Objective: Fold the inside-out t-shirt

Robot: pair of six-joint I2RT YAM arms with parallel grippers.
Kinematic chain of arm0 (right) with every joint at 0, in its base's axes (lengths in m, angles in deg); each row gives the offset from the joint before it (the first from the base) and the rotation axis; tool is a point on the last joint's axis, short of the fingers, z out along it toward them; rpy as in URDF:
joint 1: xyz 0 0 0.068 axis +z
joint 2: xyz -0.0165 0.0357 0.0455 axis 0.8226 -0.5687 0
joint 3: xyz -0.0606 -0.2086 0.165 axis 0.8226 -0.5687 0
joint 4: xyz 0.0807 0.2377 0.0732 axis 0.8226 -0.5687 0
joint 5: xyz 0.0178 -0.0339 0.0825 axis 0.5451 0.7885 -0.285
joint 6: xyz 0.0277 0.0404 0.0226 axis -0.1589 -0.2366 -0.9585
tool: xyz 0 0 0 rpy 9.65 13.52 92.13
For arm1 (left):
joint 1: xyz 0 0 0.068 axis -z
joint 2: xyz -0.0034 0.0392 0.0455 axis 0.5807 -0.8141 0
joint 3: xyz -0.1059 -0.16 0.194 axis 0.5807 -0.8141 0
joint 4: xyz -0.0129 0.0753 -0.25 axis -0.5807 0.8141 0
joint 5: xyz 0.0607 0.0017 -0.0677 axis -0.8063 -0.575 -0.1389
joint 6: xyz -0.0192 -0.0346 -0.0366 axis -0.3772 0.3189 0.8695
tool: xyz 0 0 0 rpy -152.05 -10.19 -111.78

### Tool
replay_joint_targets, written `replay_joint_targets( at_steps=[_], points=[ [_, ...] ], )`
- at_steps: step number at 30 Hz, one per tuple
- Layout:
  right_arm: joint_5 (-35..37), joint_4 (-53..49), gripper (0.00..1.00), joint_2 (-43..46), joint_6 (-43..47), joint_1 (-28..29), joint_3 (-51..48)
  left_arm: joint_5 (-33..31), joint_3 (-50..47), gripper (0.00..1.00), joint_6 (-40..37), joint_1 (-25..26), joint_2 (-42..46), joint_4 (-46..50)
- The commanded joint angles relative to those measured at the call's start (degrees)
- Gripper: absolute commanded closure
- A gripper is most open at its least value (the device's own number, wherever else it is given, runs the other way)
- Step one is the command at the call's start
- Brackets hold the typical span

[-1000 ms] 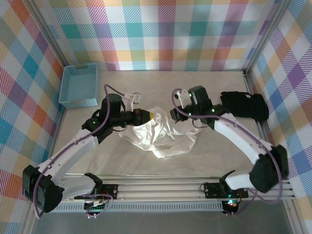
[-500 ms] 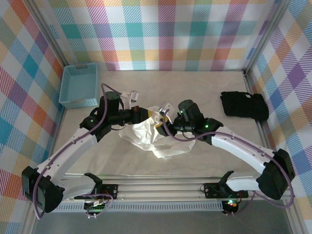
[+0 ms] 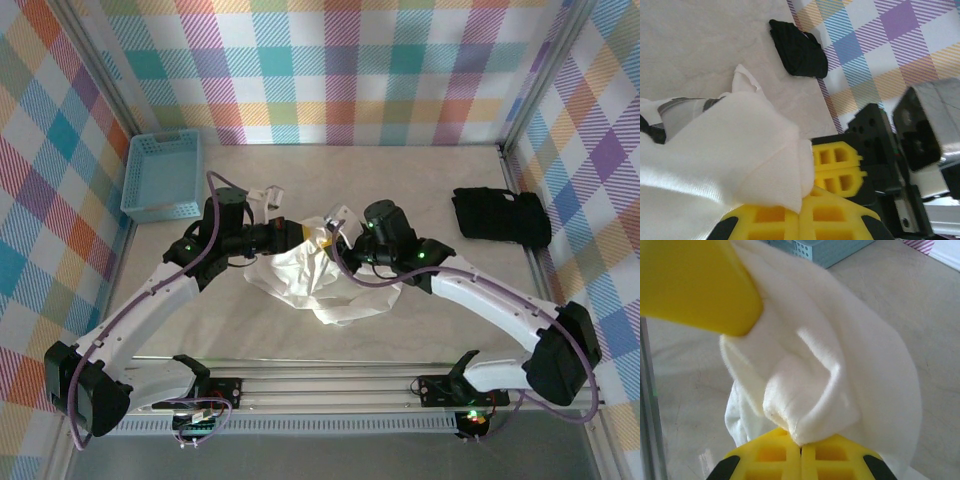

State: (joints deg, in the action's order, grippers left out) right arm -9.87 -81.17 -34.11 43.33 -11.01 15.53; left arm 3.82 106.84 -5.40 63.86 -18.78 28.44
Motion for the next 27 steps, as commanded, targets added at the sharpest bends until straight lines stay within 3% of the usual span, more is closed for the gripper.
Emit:
replay_joint_targets(
  at_steps=[1, 6, 10, 14, 18, 27],
  points=[
    [-2.79, -3.91, 1.0, 4.21, 2.58, -0.24, 0.5, -1.21, 1.45, 1.0, -0.77, -1.93, 1.62, 1.13],
    [-15.17, -5.64, 1.0, 7.95, 1.01, -5.14, 0.69, -0.59, 0.94, 1.0, -0.51, -5.15, 2.26, 1.14],
    [-28.6, 0.45, 1.0, 7.82, -6.43, -10.46, -0.34, -2.39, 0.71, 1.0, -2.21, -6.74, 2.38, 4.79],
    [-36.36, 6.94, 1.0, 4.15, -11.86, -10.92, -0.54, -4.51, 0.62, 1.0, -4.71, -6.65, 1.78, 6.61],
    [-38.36, 10.32, 1.0, 1.94, -14.45, -11.1, -0.4, -6.83, 0.1, 1.0, -5.95, -6.28, 0.99, 7.05],
    [-34.6, 11.85, 1.0, -1.7, -19.97, -11.59, 1.74, -20.27, -0.93, 0.66, -11.27, 0.63, 1.64, 11.76]
  ],
)
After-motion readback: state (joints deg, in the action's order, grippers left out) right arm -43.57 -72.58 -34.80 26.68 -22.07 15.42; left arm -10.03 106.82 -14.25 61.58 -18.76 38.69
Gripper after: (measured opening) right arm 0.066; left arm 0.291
